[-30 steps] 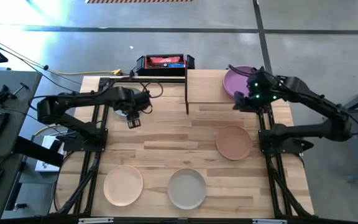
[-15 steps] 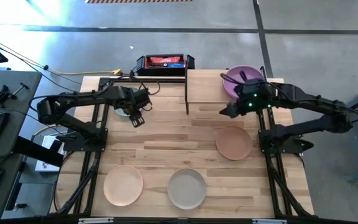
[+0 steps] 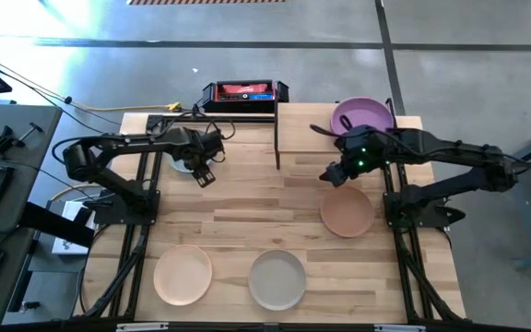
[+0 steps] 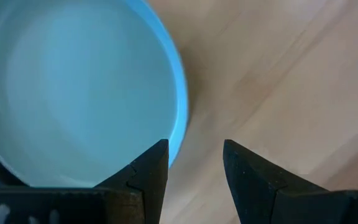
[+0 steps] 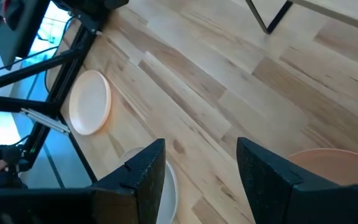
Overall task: Place and stack plates onto a shelf
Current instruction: Put the blue plate on the shelf
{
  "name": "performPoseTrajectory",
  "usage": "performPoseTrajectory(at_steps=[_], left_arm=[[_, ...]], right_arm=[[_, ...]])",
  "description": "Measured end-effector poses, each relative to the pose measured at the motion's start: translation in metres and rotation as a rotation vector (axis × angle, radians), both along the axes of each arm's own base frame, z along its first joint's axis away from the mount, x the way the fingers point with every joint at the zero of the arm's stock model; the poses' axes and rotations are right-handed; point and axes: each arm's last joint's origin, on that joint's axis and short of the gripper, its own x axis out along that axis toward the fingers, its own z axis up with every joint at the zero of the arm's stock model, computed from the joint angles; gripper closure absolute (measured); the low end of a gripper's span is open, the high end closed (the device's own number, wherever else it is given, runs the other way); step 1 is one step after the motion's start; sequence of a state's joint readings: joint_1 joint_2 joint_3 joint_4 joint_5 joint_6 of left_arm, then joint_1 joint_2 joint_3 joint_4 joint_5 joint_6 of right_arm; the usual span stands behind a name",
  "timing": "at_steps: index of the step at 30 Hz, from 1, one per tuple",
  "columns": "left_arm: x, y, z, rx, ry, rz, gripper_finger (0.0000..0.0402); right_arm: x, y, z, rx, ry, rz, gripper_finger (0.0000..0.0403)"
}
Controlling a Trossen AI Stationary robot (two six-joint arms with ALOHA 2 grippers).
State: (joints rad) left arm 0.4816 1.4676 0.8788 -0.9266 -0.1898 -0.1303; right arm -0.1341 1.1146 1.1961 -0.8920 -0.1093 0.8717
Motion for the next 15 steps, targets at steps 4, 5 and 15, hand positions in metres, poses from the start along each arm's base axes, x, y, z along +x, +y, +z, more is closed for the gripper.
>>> performPoseTrajectory(at_steps=[4,5,15], left_arm=[[0.001,0.002,-0.010,-0.009,0.030,0.004,0.0257],[0.001,0.002,-0.012,-0.007,0.039,0.003,0.0257],[0.009,0.007,-0.033,-0.022,0.106,-0.025,0.0257]], right_arm=[[0.000,0.000,0.000,0.001,0.002,0.002,0.0226],[0.000,0.000,0.000,0.002,0.002,0.002,0.0226],[0.000,0.000,0.000,0.010,0.002,-0.006,0.0226]])
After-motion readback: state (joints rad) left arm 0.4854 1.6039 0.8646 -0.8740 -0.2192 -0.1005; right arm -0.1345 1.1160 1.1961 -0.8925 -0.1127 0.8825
